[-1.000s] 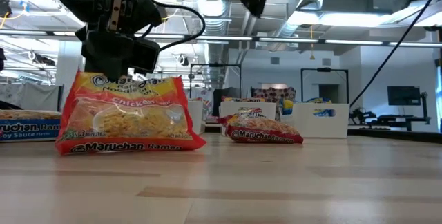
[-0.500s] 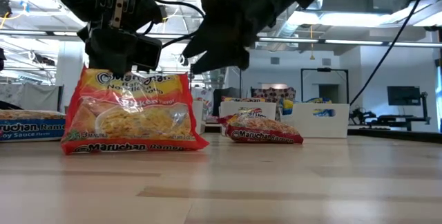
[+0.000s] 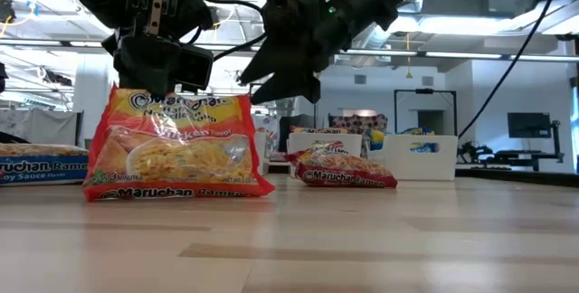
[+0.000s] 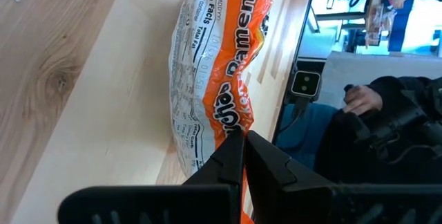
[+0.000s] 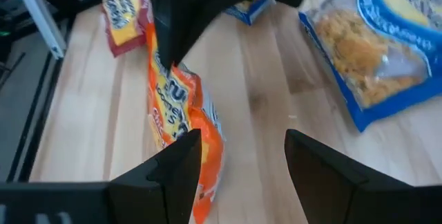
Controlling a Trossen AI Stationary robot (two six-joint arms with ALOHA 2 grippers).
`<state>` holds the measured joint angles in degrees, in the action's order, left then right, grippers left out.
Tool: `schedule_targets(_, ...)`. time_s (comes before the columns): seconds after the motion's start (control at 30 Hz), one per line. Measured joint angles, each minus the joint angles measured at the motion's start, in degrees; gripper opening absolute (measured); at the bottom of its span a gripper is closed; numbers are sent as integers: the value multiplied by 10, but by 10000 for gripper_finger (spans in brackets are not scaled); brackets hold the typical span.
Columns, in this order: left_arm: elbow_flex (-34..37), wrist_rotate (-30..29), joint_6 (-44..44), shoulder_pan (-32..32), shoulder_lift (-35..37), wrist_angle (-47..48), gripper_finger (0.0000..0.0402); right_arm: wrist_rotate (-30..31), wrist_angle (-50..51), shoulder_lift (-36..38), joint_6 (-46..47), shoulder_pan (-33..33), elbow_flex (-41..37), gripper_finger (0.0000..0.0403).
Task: Sort Maruchan noodles
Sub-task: Put the orange noodle pack into the left white bin
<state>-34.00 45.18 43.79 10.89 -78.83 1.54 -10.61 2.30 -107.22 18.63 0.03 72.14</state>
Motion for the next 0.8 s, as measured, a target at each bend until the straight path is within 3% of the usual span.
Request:
schedule_targets(0.23,0,-1,0,0,0,0,0,-3,-28,-12,-7,5,1,234)
schedule_targets(0.57,0,-6,2,0,0,2,0,-59,-61,-46,2,11,3,233)
schedule_targets(0.8,0,-10,1,0,0,-2,0,-51,-58,-50,-5,10,4,233)
